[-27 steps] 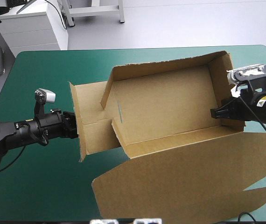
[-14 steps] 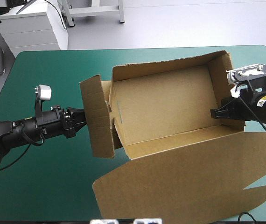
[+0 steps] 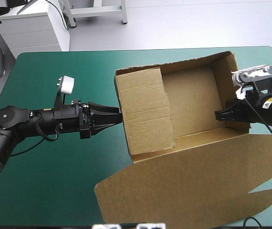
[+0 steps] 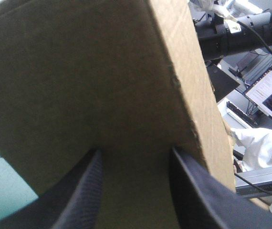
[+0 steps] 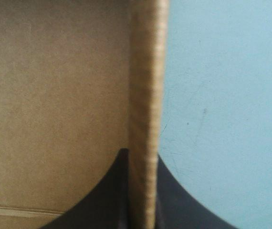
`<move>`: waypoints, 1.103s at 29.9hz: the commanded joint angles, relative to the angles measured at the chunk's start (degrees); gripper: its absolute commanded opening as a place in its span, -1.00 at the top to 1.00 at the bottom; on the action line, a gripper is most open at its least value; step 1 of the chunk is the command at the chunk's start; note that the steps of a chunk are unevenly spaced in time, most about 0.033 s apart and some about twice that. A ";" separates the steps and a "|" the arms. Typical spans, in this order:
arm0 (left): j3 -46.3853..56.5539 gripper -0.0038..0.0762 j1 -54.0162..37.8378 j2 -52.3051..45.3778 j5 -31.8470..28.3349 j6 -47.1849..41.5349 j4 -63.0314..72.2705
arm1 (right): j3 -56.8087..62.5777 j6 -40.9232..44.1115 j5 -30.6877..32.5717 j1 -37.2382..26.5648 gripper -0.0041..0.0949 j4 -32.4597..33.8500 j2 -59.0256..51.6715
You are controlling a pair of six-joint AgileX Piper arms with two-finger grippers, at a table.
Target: Fold the box
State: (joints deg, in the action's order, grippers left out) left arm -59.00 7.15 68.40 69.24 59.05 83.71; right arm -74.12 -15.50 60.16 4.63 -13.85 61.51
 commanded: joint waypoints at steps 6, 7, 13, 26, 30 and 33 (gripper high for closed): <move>-3.96 -0.17 1.69 1.01 3.10 0.38 11.17 | -1.62 0.15 -5.96 -0.41 0.95 -1.48 -1.15; -4.20 -0.17 1.69 1.01 3.10 0.26 10.99 | -1.62 0.25 -6.09 -0.41 0.95 -1.48 -1.15; -4.35 -0.17 1.69 1.01 3.40 -0.27 10.53 | -1.62 0.58 -7.44 -0.41 0.95 -1.48 -1.15; -8.34 -0.17 1.69 1.01 -7.48 -6.71 1.07 | -1.88 4.64 -10.66 -0.28 0.94 -2.00 3.55; -11.38 -0.17 1.69 1.14 -12.36 -11.86 -5.95 | -2.26 4.64 -11.29 -0.20 0.94 -3.73 4.55; -13.09 -0.17 2.38 2.03 -14.35 -15.37 -10.09 | -2.26 4.64 -12.83 -0.20 0.94 -4.16 4.55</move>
State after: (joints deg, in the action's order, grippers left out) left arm -68.99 8.51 70.90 57.55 47.09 73.74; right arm -74.12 -11.53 52.65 4.56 -15.12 67.25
